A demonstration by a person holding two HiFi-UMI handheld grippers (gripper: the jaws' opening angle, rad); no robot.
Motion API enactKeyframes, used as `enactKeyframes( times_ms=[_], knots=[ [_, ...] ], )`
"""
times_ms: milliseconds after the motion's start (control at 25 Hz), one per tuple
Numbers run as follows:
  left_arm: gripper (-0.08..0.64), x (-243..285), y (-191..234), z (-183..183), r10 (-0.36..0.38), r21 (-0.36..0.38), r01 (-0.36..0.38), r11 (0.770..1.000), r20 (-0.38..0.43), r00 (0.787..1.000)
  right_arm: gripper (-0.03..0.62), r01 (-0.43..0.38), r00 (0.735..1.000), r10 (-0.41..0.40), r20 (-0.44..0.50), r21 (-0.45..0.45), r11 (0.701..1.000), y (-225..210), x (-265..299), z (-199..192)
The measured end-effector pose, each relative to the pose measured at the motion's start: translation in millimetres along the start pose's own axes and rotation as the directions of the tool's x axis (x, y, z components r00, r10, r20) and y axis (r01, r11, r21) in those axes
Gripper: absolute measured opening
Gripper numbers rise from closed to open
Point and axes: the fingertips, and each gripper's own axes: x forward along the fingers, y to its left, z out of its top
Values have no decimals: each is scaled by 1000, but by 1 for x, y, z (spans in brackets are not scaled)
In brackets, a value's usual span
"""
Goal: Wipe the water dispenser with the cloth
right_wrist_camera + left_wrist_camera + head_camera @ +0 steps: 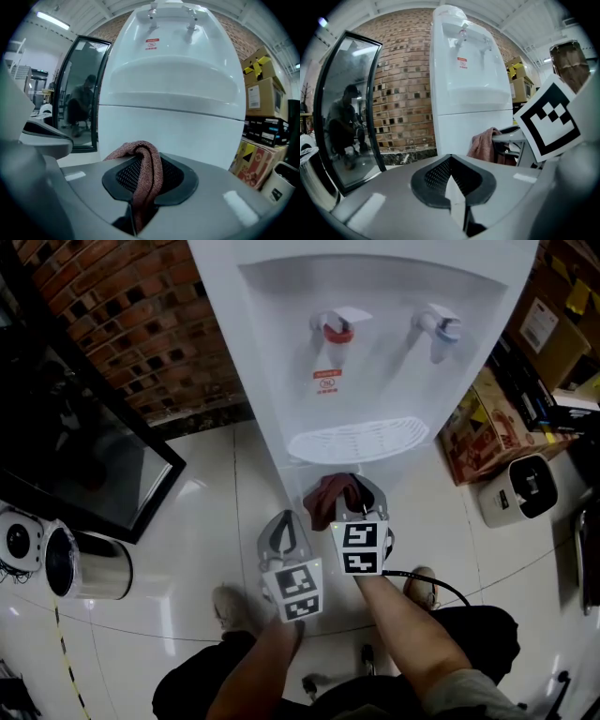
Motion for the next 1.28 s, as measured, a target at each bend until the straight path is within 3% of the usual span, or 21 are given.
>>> enactKeyframes(
  times_ms=[440, 760, 1040, 1280],
  knots=[
    [0, 13, -76, 10, -127, 6, 127, 992, 12, 992, 87, 163, 987, -163, -15, 65, 984, -92, -17, -6],
    [0, 22, -139, 18, -229, 7, 229, 973, 24, 973, 86, 289, 957, -287, -36, 125, 949, -169, -29, -16],
    [0, 27, -184, 13, -301, 23, 300, 954, 20, 953, 78, 259, 965, -261, 7, 86, 962, -177, -25, -15],
    [0, 27, -161, -9, -215, 64, 216, 974, -16, 976, 83, 231, 972, -235, 25, 100, 968, -169, -33, -25]
  ],
)
